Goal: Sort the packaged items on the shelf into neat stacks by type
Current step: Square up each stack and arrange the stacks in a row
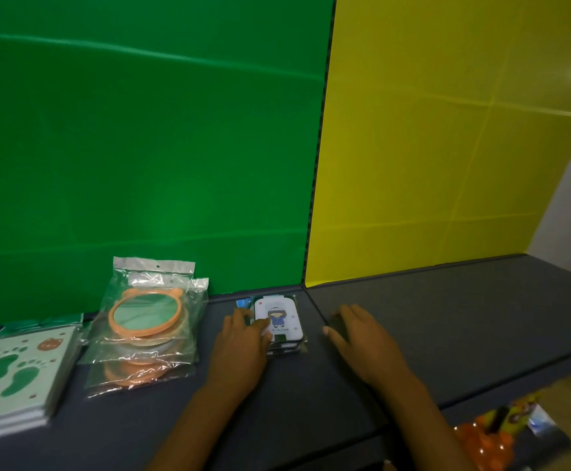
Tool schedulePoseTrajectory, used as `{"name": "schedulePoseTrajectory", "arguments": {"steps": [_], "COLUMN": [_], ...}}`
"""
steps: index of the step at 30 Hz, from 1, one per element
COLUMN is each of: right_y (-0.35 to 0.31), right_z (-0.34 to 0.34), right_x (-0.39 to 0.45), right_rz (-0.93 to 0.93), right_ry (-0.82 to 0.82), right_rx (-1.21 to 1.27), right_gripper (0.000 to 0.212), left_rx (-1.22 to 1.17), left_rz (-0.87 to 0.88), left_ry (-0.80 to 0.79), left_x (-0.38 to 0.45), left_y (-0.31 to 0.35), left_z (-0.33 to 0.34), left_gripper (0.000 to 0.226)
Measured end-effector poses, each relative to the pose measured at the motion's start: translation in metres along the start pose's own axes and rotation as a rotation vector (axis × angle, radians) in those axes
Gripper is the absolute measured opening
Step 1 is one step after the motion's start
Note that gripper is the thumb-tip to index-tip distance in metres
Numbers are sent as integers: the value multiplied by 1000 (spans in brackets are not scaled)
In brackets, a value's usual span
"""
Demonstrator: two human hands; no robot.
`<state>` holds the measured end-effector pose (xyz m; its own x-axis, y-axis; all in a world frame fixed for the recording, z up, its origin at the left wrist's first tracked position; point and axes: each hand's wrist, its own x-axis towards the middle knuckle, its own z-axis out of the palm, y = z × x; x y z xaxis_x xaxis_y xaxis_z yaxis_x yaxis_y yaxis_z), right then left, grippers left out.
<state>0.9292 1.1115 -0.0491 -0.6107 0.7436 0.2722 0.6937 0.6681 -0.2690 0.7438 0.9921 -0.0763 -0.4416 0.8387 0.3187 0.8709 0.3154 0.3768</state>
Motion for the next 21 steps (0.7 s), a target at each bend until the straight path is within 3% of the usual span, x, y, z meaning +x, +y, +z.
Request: {"name": "schedulePoseTrajectory", "arguments": {"steps": [10, 21], "right_y": [-35, -159], "right_z": [-24, -24], "right_x": [-19, -44], "right_rz": [-40, -209], "right_ry": [64, 181], "right_rx": [-73, -44], "right_gripper": [45, 48], "left_rx": [189, 336], "left_rz": [120, -5], "left_ry": [202, 267], "left_x": [-20, -99], "left_y": [-11, -94], "left_z": [-69, -164], "left_gripper": [39, 46]}}
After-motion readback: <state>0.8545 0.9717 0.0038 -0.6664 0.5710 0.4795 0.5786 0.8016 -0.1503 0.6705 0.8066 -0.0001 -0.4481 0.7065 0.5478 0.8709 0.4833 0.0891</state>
